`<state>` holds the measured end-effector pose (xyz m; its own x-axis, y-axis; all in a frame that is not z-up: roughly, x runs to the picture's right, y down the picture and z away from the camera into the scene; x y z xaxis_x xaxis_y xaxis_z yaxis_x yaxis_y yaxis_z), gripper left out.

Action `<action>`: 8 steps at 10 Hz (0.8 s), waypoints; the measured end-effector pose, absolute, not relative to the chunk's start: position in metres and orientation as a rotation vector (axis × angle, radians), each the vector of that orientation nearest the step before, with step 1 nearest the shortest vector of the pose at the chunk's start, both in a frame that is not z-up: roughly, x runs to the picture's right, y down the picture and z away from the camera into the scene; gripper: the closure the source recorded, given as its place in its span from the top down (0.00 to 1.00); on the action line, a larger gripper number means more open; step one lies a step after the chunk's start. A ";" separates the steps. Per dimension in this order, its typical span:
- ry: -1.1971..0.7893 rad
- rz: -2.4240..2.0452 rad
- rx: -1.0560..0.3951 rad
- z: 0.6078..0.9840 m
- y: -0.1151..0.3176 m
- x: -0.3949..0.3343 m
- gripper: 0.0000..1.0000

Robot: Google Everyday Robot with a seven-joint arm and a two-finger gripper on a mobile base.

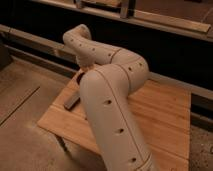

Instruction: Push the ceramic bowl across the table

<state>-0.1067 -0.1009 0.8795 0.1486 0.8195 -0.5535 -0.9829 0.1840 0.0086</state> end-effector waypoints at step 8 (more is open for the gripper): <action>0.713 1.395 -0.481 0.933 -0.058 -0.097 0.00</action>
<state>-0.0975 -0.0580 0.9331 0.0241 0.7129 -0.7009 -0.9856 0.1344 0.1028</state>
